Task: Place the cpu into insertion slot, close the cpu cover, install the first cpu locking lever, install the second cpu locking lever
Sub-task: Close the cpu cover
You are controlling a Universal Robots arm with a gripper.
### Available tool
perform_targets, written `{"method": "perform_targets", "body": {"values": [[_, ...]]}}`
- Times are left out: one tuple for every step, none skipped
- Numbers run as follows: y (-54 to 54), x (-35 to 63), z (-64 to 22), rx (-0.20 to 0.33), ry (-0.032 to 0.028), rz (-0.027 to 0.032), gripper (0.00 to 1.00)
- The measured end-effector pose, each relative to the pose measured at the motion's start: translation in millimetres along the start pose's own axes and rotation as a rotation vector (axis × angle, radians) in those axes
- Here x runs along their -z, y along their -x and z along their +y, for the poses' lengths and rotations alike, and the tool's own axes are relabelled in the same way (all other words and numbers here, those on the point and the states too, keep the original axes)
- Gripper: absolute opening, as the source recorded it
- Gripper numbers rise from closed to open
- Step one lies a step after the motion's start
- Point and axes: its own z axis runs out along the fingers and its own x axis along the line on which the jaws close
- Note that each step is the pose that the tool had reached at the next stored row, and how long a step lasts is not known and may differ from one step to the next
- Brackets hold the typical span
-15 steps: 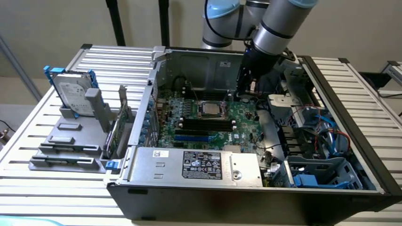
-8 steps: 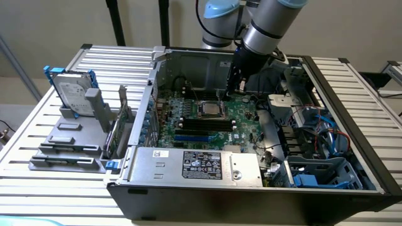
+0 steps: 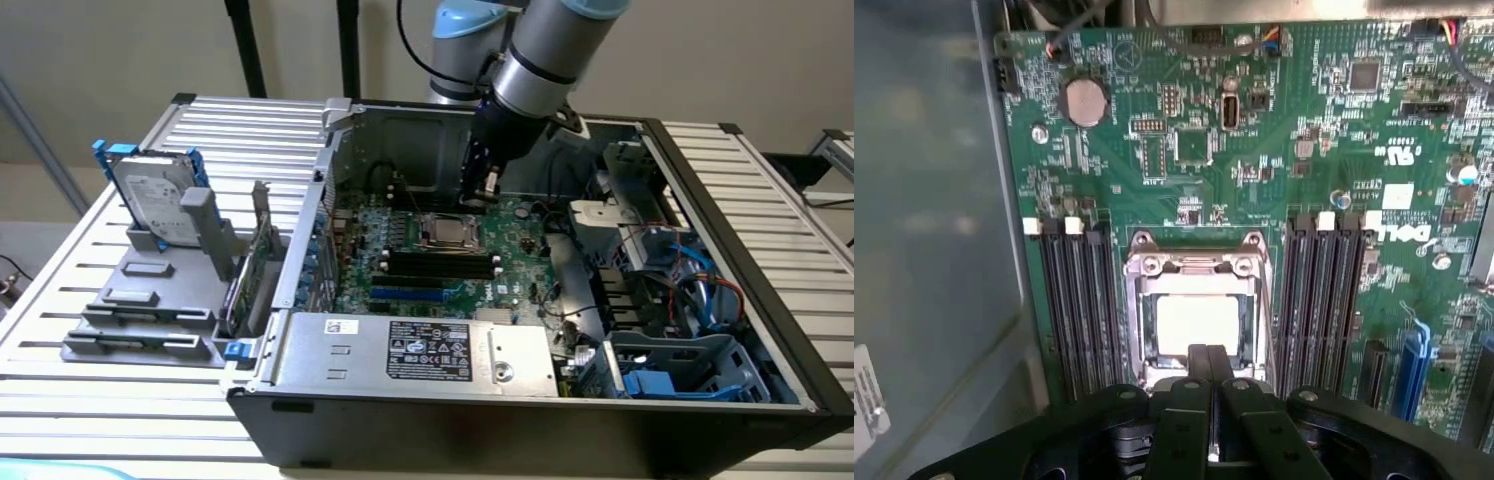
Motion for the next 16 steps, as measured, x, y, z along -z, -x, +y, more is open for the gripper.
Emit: {"method": "perform_targets", "body": {"values": [[0.6, -1.0, -1.3, 0.0, -0.0039, -0.0001, 0.11], [1.2, -2.1, -2.5, 0.0, -0.0073, -0.0002, 0.11], [2.0, -3.1, -3.7, 0.0, -0.0104, -0.0005, 0.11], [3.0, -4.2, -4.5, 0.001, -0.0129, -0.0009, 0.11], [4.1, -5.3, -5.3, 0.001, -0.0151, -0.0013, 0.11], [5.1, -6.6, -6.2, 0.002, -0.0173, -0.0014, 0.11], [6.1, -7.8, -7.0, 0.003, -0.0193, -0.0015, 0.11], [7.1, -9.1, -8.0, 0.003, -0.0212, -0.0018, 0.11], [8.3, -10.4, -9.0, 0.004, -0.023, -0.0021, 0.11], [9.4, -11.9, -10.3, 0.004, -0.0243, -0.0023, 0.11], [10.4, -13.6, -11.9, 0.005, -0.0253, -0.0023, 0.11], [11.2, -15.3, -14.0, 0.005, -0.0259, -0.0022, 0.11], [12.0, -17.0, -16.6, 0.005, -0.0265, -0.0025, 0.11], [12.5, -18.9, -19.7, 0.005, -0.0269, -0.0027, 0.11], [12.8, -20.8, -23.1, 0.005, -0.0269, -0.002, 0.11], [13.1, -22.8, -26.6, 0.006, -0.0269, -0.0003, 0.11]]}}
